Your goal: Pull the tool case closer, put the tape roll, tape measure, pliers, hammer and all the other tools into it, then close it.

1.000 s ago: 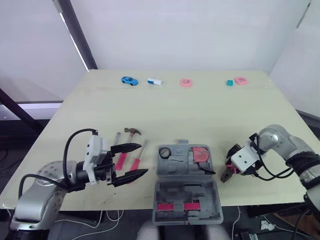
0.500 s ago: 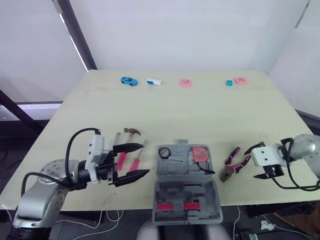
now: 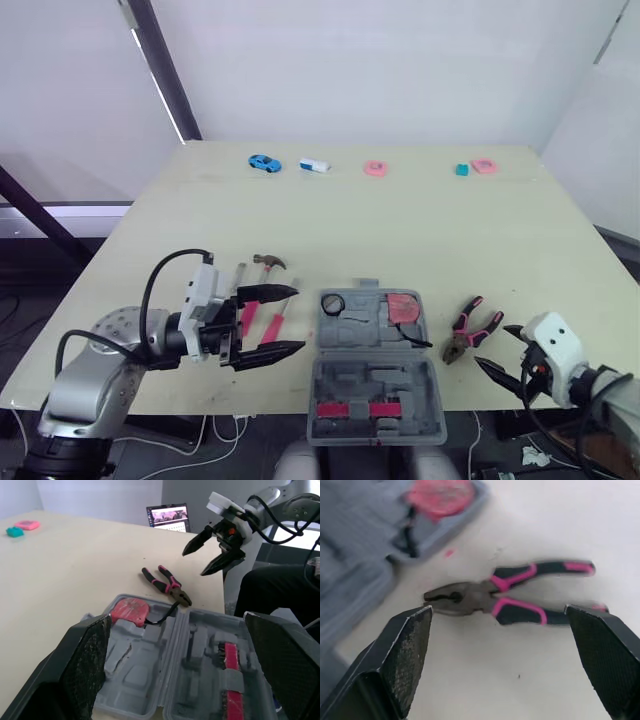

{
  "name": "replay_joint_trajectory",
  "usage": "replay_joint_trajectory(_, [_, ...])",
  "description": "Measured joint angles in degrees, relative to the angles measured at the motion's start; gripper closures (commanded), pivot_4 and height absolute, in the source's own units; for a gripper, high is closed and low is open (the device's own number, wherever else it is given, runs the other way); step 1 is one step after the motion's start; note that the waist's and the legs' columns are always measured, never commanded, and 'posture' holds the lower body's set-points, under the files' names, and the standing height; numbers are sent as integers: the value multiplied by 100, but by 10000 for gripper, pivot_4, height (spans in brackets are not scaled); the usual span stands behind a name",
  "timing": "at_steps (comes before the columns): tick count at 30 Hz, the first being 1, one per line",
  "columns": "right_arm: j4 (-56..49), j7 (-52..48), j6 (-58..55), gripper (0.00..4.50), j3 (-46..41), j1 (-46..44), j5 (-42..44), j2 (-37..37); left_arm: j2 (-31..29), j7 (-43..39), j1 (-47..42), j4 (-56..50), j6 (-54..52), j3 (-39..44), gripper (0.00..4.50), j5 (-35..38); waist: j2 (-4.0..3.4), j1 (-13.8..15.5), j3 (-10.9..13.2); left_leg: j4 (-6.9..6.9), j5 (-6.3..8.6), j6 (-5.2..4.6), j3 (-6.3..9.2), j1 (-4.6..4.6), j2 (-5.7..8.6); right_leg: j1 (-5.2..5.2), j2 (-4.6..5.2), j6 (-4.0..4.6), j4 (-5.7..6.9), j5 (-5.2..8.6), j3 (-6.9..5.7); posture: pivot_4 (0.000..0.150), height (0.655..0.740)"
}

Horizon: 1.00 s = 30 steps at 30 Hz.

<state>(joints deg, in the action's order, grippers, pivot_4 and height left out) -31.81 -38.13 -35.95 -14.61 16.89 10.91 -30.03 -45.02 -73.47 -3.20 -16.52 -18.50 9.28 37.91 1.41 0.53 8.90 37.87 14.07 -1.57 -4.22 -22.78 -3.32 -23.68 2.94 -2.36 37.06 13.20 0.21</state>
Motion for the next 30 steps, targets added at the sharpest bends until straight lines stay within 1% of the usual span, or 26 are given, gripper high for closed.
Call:
replay_joint_trajectory(5, [-393, 1017, -645, 541, -10, 60, 92, 953, -5, -101, -132, 84, -1, -46, 0, -2, -1, 4, 0, -3, 1, -1, 9, -5, 0, -3, -1, 10, 0, -5, -3, 1500, 7395])
replay_joint_trajectory(8, [-433, 1584, -838, 541, 222, 96, 57, 1476, -23, -130, -140, 91, -30, -59, 0, -1, -2, -4, 0, -8, 1, -1, 7, -12, 0, -11, 0, 20, -1, -9, -1, 1500, 7395])
replay_joint_trajectory(11, [-433, 1881, -877, 541, 496, 116, 1, 1679, -27, -129, -142, 91, -64, -63, 0, 0, -2, -8, 1, -8, 1, -1, 5, -14, 1, -13, 1, 17, -1, -8, 0, 1500, 7395])
replay_joint_trajectory(14, [-436, 2306, -906, 541, 678, 117, -43, 2076, -45, -122, -139, 57, -126, -62, 0, 31, -2, -9, 1, -8, 1, -1, 9, -14, 0, -14, 0, 5, -1, -1, -1, 1500, 7395])
replay_joint_trajectory(20, [-489, 2853, -1156, 541, 831, 51, -11, 2640, -85, -89, -121, -123, -246, -48, 0, 72, -3, -25, 1, -9, 1, -1, 8, -15, -3, -15, 2, 5, -1, -1, -1, 1500, 7395])
replay_joint_trajectory(25, [-410, 3029, -1265, 541, 983, -226, -8, 2674, -85, -47, -121, -180, -266, -48, 0, 101, -3, -92, 1, -9, 1, -1, 10, -16, -3, -16, 3, 5, -1, -1, -3, 1500, 7395])
replay_joint_trajectory(30, [-99, 3136, -1262, 541, 1111, -424, -65, 2642, -108, -47, -123, -180, -272, -47, 0, 108, -3, -129, 2, -15, 1, -1, 9, -16, -2, -18, 2, 7, -2, -1, -2, 1500, 7395])
